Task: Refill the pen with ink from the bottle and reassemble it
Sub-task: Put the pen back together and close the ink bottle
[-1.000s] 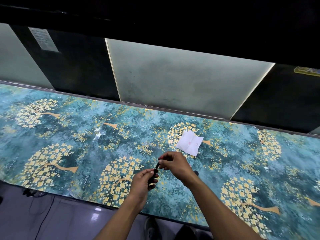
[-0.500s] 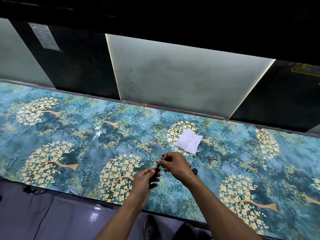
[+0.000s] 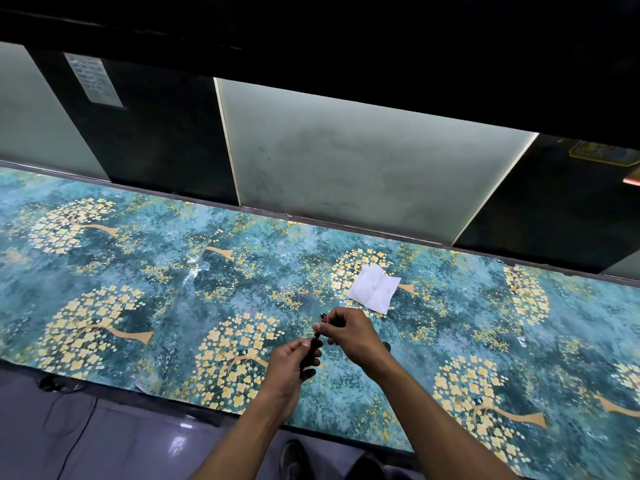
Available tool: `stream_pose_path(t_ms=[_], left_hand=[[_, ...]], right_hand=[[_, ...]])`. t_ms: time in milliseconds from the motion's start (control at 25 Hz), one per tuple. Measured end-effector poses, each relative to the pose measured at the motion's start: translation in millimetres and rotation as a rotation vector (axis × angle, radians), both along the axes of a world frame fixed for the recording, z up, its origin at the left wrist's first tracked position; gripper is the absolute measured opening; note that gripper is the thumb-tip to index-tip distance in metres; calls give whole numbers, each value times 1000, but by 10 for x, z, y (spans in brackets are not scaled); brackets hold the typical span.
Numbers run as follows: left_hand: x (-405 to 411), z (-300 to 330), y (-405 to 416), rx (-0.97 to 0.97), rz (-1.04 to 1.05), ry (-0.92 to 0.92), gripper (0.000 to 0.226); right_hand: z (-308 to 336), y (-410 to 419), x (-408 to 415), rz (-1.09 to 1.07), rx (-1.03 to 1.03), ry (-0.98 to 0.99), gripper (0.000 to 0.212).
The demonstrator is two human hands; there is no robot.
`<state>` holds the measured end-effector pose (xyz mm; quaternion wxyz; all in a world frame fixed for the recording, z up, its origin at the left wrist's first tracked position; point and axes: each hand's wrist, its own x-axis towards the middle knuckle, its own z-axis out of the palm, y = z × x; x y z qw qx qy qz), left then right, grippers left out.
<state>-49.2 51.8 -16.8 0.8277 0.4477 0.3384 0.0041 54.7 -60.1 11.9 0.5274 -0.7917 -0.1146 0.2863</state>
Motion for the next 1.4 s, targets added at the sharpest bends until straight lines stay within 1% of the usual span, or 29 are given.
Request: stream_pose_path(t_ms=[160,280,440,560,640,720,840,920,960,1080,1200,1280,1400], left_hand=[[30,24,11,-20,23,9,19],[33,30,-13,-12,6,7,20],[5,44,-18,1,13,15,21],[8,75,-21,-8,22,-3,15],[24,85,-20,-2,20,-10,11],[44,80,-2,4,26,-2,10],[52,42,18,-10,36,19,10],[57,22,11,-17,35,25,10],[65,18,9,-18,33,25,10],[131,30,3,-6,17,11,10],[193,30,-3,38,-15,6,10],[219,22,2,68,-27,8,10],[269,2,52,121,-71,-11,14]], right_hand=[[65,-29,9,68,93,54,10],[58,-34,17,53,48,19,9],[18,3,1,6,-23,-30,22],[-5,16,-9,-58,-55,-64,37],[-7,2,-8,-80,-65,-85,41],[19,-21,5,-54,-35,-62,34],[68,-47,27,26,78,24,11],[55,-51,43,38,84,19,6],[41,-44,54,16,71,14,6],[6,-24,128,-78,34,5,27],[-12,-15,183,-96,12,-16,39],[-11,-18,193,-86,33,-10,36],[27,-63,236,-13,116,56,18]])
